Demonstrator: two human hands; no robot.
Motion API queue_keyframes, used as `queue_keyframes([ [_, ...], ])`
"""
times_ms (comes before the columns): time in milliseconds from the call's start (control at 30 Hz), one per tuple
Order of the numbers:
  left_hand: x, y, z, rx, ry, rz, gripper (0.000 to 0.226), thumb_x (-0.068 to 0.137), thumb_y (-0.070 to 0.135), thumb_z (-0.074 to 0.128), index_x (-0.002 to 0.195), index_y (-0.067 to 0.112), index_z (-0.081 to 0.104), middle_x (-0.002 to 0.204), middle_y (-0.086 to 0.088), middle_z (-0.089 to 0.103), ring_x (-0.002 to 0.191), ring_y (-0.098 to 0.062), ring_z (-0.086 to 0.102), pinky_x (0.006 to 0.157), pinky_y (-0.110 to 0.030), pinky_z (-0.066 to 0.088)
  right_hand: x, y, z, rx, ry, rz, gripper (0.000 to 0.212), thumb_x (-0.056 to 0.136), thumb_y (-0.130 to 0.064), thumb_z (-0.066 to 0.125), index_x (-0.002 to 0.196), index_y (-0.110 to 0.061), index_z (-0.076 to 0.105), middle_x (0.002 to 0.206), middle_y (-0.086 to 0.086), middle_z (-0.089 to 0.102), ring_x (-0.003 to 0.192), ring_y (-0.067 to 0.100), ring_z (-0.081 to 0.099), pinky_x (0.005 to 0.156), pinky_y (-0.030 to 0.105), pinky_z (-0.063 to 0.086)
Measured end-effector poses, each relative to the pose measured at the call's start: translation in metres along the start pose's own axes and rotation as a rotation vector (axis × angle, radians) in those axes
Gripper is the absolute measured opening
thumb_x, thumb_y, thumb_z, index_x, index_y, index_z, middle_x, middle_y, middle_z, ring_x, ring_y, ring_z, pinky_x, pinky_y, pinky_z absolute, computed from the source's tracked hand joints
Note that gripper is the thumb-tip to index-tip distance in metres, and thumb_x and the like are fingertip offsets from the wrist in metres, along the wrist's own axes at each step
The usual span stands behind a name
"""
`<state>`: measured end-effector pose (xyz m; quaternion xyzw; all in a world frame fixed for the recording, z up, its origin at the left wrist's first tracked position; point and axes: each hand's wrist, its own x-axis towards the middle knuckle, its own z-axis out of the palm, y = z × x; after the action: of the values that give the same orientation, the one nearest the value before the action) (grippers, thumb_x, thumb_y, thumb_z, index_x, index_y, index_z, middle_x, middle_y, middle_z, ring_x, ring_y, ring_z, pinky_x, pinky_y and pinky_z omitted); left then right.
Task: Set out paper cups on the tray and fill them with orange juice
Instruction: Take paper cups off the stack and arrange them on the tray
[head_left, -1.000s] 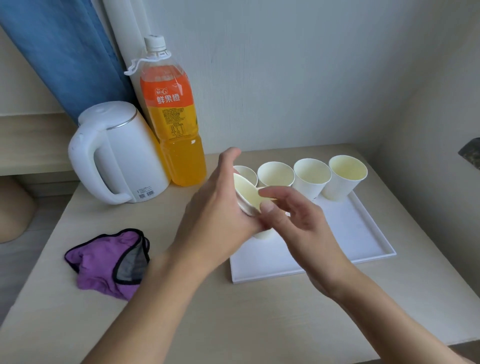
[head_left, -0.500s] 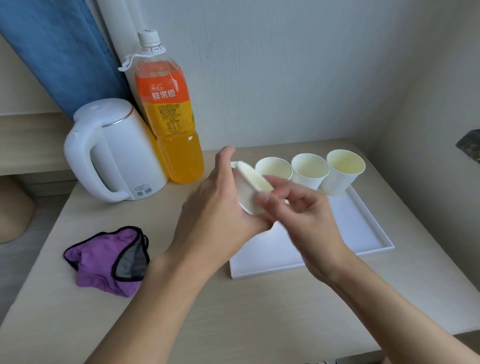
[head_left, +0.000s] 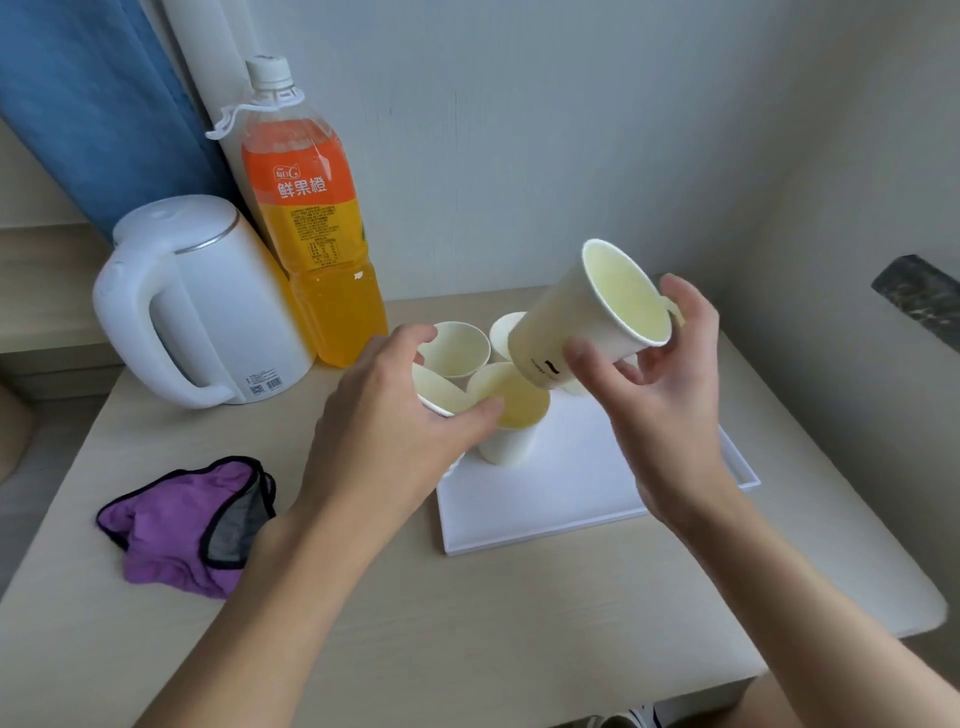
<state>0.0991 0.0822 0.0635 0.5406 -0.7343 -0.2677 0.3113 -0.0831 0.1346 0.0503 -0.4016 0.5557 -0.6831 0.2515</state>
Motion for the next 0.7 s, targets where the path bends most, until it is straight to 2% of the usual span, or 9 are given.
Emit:
queue_keyframes([
  [67,-0.001,0.001,0.001,-0.033,0.037,-0.022,0.067,0.071,0.053,0.084,0.13,0.033,0.059,0.117,0.012,0.06,0.101,-0.016,0.057,0.079,-0.031,0.042,0.002,0.005,-0.012,-0.181,0.054,-0.043,0.072,0.073,-0.025,0.08,0.128,-0.037,0.036,0.123,-0.011,0.051,0.113,0.01,0.057,0.093,0.034,0.052],
  [167,-0.002,0.002,0.001,-0.062,0.044,-0.033,0.063,0.072,0.051,0.083,0.127,0.031,0.06,0.118,0.011,0.06,0.103,-0.017,0.057,0.08,-0.03,0.04,0.005,0.018,-0.027,-0.36,0.093,0.03,0.072,0.077,-0.012,0.078,0.131,-0.028,0.035,0.119,-0.015,0.05,0.101,-0.01,0.052,0.075,0.006,0.043],
  [233,-0.002,0.003,0.0,-0.071,0.042,-0.037,0.061,0.072,0.051,0.083,0.126,0.031,0.061,0.118,0.011,0.061,0.104,-0.018,0.058,0.081,-0.032,0.042,0.006,0.031,-0.036,-0.455,0.083,0.12,0.068,0.076,-0.009,0.076,0.126,-0.028,0.035,0.119,-0.005,0.051,0.096,-0.001,0.053,0.062,0.004,0.042],
  [333,-0.003,0.005,0.002,-0.08,0.043,-0.038,0.06,0.072,0.052,0.082,0.124,0.031,0.061,0.118,0.011,0.061,0.104,-0.018,0.059,0.081,-0.033,0.044,0.011,0.05,-0.043,-0.538,0.056,0.216,0.065,0.074,-0.011,0.077,0.12,-0.028,0.033,0.121,0.004,0.053,0.101,0.017,0.054,0.056,0.014,0.041],
  [400,-0.003,0.007,0.003,-0.078,0.039,-0.038,0.06,0.073,0.052,0.082,0.125,0.031,0.061,0.118,0.011,0.06,0.105,-0.017,0.057,0.081,-0.032,0.042,0.013,0.062,-0.042,-0.555,0.002,0.262,0.071,0.075,-0.011,0.079,0.126,-0.025,0.033,0.123,0.004,0.053,0.104,0.019,0.054,0.061,0.013,0.041],
  [500,-0.003,0.008,0.004,-0.072,0.031,-0.042,0.06,0.074,0.051,0.082,0.126,0.031,0.06,0.117,0.012,0.058,0.105,-0.017,0.056,0.081,-0.031,0.04,0.016,0.073,-0.04,-0.6,-0.117,0.282,0.103,0.072,-0.015,0.085,0.15,-0.02,0.018,0.129,-0.001,0.048,0.119,0.021,0.05,0.087,0.026,0.044],
  [567,-0.003,0.007,0.003,-0.066,0.024,-0.04,0.061,0.074,0.052,0.081,0.127,0.031,0.06,0.117,0.012,0.058,0.105,-0.016,0.055,0.081,-0.03,0.039,0.019,0.074,-0.045,-0.638,-0.156,0.318,0.118,0.07,-0.019,0.088,0.155,-0.019,0.007,0.132,0.0,0.048,0.125,0.019,0.047,0.099,0.033,0.042],
  [633,-0.002,0.006,0.003,-0.06,0.014,-0.04,0.062,0.073,0.052,0.08,0.128,0.031,0.06,0.117,0.011,0.058,0.105,-0.015,0.054,0.081,-0.03,0.039,0.02,0.075,-0.052,-0.669,-0.189,0.385,0.122,0.068,-0.023,0.09,0.156,-0.018,0.006,0.132,0.002,0.049,0.126,0.019,0.047,0.101,0.035,0.042],
  [700,-0.002,0.006,0.003,-0.059,0.008,-0.039,0.063,0.073,0.052,0.08,0.129,0.031,0.059,0.118,0.011,0.058,0.105,-0.015,0.054,0.082,-0.03,0.039,0.017,0.075,-0.056,-0.727,-0.267,0.458,0.112,0.067,-0.027,0.09,0.152,-0.019,0.018,0.128,0.003,0.052,0.122,0.021,0.05,0.098,0.037,0.045],
])
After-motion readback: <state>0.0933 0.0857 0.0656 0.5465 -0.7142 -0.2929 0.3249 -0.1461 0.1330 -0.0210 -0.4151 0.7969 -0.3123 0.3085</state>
